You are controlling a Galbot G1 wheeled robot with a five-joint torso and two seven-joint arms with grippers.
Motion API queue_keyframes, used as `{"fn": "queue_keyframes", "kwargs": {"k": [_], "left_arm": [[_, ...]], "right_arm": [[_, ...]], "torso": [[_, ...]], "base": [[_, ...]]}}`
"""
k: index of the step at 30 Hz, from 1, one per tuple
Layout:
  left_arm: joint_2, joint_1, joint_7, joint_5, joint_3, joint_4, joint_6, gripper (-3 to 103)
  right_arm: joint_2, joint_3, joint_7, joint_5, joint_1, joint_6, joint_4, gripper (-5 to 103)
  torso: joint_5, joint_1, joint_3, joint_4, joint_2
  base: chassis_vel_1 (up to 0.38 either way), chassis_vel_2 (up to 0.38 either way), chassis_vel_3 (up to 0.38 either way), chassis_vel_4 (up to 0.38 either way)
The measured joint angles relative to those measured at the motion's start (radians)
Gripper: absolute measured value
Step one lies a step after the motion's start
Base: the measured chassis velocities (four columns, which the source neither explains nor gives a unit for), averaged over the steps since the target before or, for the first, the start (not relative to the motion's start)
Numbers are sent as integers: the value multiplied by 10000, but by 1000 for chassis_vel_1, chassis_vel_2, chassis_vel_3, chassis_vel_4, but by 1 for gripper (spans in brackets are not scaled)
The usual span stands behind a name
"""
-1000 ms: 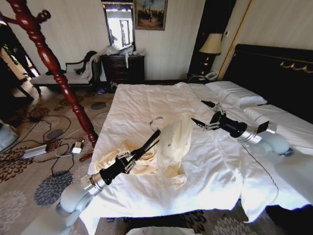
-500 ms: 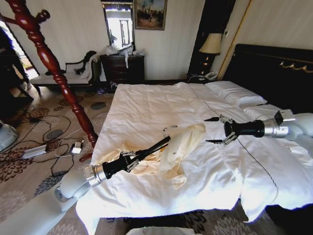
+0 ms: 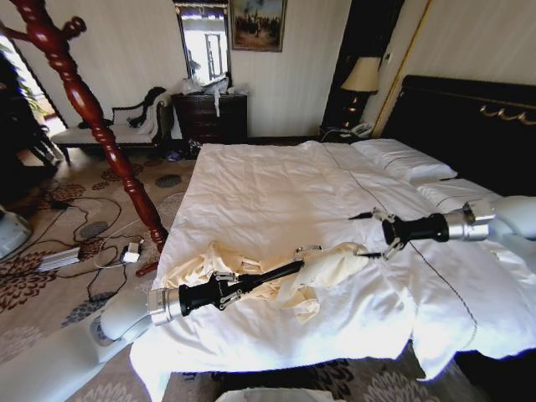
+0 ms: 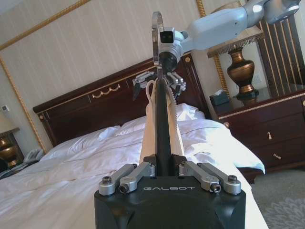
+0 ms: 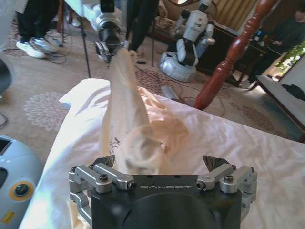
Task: Pick up the clothes from the bed and hang them on the clothes hanger.
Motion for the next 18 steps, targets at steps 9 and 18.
{"fn": "queue_keyframes", "kwargs": {"k": [9,18], "left_arm": [[34,-61,-10,-182,-79,-28,66,15],[177,-84,-28,-281,-83,-245,141,15]], "right_arm": [[201,-168,-91,-108,-43,-233,400,94],[371,-255,-342,-527,-34,-469,254,62]], "torso": [[-1,0,0,1,0],[0,0,0,0,0]], "base": [[0,0,0,0],[0,0,0,0]]}}
